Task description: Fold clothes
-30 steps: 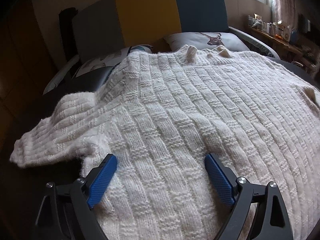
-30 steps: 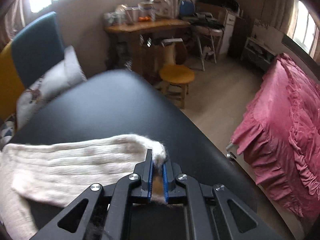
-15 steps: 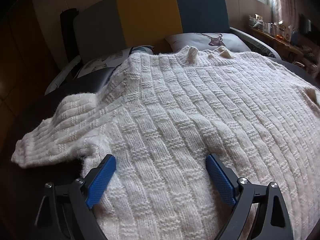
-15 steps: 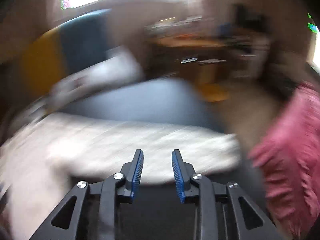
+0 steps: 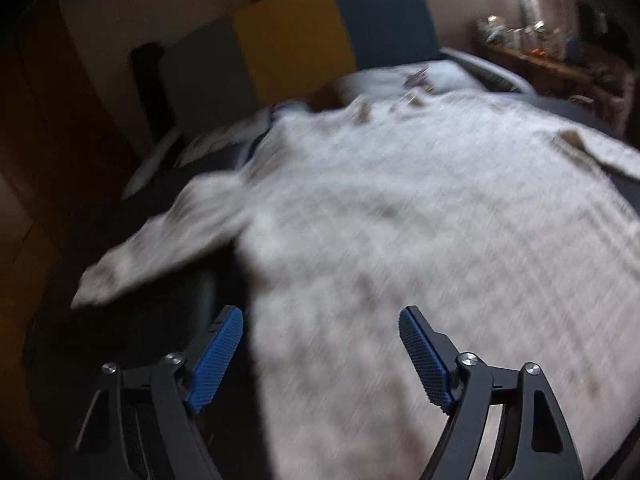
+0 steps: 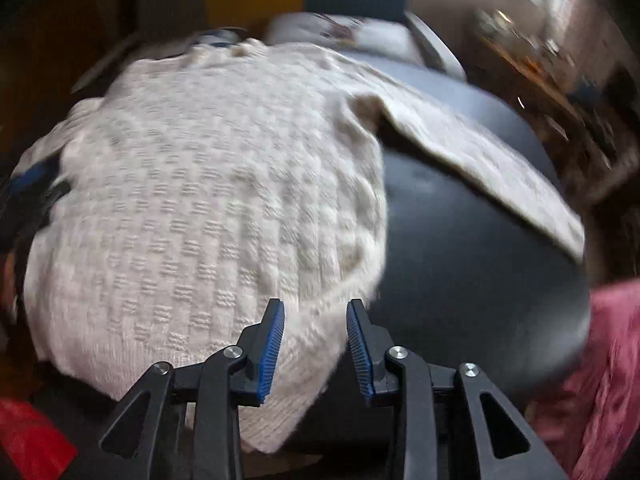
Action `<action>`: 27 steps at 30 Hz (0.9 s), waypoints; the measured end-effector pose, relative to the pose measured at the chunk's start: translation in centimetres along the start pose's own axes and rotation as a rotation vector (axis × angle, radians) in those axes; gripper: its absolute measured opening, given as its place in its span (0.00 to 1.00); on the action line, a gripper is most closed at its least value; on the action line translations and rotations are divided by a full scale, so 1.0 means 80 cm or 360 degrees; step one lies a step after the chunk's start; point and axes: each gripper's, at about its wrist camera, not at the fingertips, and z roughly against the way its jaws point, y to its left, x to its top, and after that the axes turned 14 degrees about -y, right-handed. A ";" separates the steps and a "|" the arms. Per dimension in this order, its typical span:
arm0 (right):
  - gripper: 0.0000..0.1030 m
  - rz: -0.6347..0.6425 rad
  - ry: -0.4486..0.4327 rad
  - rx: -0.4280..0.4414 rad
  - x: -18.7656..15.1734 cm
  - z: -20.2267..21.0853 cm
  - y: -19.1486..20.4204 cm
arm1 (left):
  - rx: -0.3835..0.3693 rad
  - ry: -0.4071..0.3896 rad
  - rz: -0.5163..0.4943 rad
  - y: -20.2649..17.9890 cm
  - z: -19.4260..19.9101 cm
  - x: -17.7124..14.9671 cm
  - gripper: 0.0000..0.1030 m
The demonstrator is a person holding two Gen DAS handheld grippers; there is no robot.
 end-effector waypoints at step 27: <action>0.06 -0.0593 -0.0155 0.0103 -0.065 -0.014 -0.080 | -0.0164 0.0153 0.0348 0.073 0.007 -0.052 0.07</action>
